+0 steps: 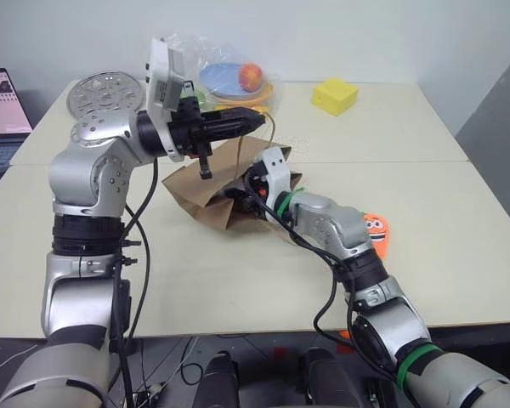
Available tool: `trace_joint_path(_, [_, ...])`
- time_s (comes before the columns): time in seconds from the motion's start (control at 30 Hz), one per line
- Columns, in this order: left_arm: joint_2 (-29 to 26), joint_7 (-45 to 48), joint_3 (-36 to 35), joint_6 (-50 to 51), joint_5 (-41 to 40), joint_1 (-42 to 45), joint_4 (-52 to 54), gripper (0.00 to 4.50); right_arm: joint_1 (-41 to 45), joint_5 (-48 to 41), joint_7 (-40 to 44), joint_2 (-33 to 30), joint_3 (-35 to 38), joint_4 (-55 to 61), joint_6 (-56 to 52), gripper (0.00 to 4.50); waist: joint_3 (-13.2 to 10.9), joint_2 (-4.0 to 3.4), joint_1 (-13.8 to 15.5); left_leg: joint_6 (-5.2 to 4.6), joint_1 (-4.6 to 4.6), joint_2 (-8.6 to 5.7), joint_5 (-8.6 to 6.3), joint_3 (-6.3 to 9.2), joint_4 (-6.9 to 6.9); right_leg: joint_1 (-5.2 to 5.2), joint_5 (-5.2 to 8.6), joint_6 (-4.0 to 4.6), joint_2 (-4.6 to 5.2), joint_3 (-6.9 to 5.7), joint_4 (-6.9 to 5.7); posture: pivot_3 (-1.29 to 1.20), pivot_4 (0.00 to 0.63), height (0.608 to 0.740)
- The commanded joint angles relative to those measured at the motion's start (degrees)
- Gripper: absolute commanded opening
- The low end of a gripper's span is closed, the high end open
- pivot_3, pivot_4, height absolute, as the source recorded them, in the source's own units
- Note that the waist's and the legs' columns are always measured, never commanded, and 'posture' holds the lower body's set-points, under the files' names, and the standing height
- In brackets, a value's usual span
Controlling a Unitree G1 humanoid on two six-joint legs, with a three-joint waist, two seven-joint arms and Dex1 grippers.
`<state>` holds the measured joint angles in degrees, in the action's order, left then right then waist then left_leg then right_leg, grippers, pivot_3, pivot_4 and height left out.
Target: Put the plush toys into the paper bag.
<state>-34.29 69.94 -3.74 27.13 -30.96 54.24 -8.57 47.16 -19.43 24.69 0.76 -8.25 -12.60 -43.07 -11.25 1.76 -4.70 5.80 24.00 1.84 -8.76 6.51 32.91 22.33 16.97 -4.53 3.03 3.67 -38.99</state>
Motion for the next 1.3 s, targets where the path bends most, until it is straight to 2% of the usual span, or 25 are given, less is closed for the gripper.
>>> trace_joint_path(0.03, [-0.7, 0.7, -0.7, -1.4, -0.3, 0.8, 0.7, 0.00, -1.6, -1.5, 0.8, -1.8, 1.7, 7.4, -1.3, 3.18, 0.0, 0.00, 0.0, 0.00, -0.01, 0.00, 0.00, 0.00, 0.00, 0.00, 0.00, 0.00, 0.00, 0.00, 0.00, 0.00, 0.150, 0.740])
trace_joint_path(0.17, [-0.6, 1.0, -0.7, -1.9, -0.1, 1.0, -0.1, 0.00, -5.0, -1.5, 1.1, -4.7, 1.4, 14.1, -2.7, 4.47, 0.0, 0.00, 0.0, 0.00, -0.01, 0.00, 0.00, 0.00, 0.00, 0.00, 0.00, 0.00, 0.00, 0.00, 0.00, 0.00, 0.150, 0.740])
trace_joint_path(0.27, [-0.8, 1.5, -0.5, -2.5, 0.1, 1.1, -0.7, 0.00, -9.7, -2.8, 1.6, -8.6, 2.7, 22.7, -5.1, 4.47, 0.0, 0.00, 0.1, 0.00, 0.01, 0.00, 0.00, 0.00, -0.01, 0.00, 0.00, -0.01, 0.00, 0.00, 0.01, 0.00, 0.150, 0.740])
trace_joint_path(0.47, [-0.9, 1.6, -0.8, -2.8, 0.2, 0.6, -0.9, 0.00, -17.1, -7.6, 0.4, -17.4, 10.7, 39.1, -11.5, 4.47, 0.0, 0.01, 0.5, 0.00, 0.04, 0.00, 0.00, 0.00, 0.02, 0.00, 0.01, -0.01, 0.01, 0.01, 0.03, 0.00, 0.150, 0.740])
trace_joint_path(0.57, [-1.2, 1.8, -1.1, -2.8, 0.1, 0.1, -0.4, 0.00, -23.7, -5.0, -0.5, -25.2, 13.8, 45.7, -12.2, 4.47, 0.0, 0.01, 0.5, 0.00, 0.01, 0.00, 0.00, -0.03, 0.02, -0.01, 0.03, -0.04, 0.01, 0.03, 0.03, 0.00, 0.150, 0.740])
trace_joint_path(0.67, [-1.3, 1.8, -1.3, -2.7, 0.0, -0.2, -0.2, 0.00, -36.5, 2.1, -2.7, -32.1, 14.5, 47.4, -7.0, 4.47, 0.0, 0.05, 1.4, -0.02, 0.02, 0.00, -0.02, -0.03, 0.01, -0.03, 0.03, -0.04, 0.01, 0.01, 0.11, 0.00, 0.150, 0.740])
trace_joint_path(0.77, [-1.1, 1.6, -1.3, -3.0, 0.1, -0.5, 0.1, 0.00, -43.2, 4.5, -5.3, -31.4, 15.2, 46.9, -4.2, 4.47, 0.0, 0.06, 1.6, -0.03, 0.04, -0.01, -0.03, -0.06, 0.03, -0.02, 0.04, -0.05, 0.01, 0.04, 0.13, 0.00, 0.150, 0.740])
trace_joint_path(0.9, [-1.0, 1.6, -1.3, -2.9, 0.1, -0.6, 0.5, 0.00, -47.2, 7.8, -9.4, -28.7, 15.3, 46.4, -0.4, 4.47, 0.0, 0.06, 1.1, -0.03, -0.06, -0.01, -0.02, -0.22, 0.09, -0.05, 0.14, -0.22, 0.01, 0.22, 0.11, 0.00, 0.150, 0.740])
trace_joint_path(1.17, [-0.7, 1.3, -0.9, -2.7, 0.1, -0.8, 1.2, 0.00, -49.9, 14.2, -13.6, -23.8, 11.4, 41.3, 8.2, 4.47, 0.0, 0.06, 1.4, -0.03, -0.08, -0.01, -0.01, -0.22, 0.16, -0.10, 0.15, -0.23, 0.00, 0.24, 0.10, 0.00, 0.150, 0.740])
trace_joint_path(1.3, [-0.8, 1.1, -1.0, -2.4, 0.0, -0.6, 1.4, 0.00, -50.6, 14.6, -12.2, -24.5, 12.5, 41.3, 10.5, 3.54, 0.0, 0.06, 1.5, -0.02, -0.07, -0.01, -0.02, -0.20, 0.13, -0.09, 0.13, -0.21, 0.00, 0.22, 0.11, 0.00, 0.150, 0.740])
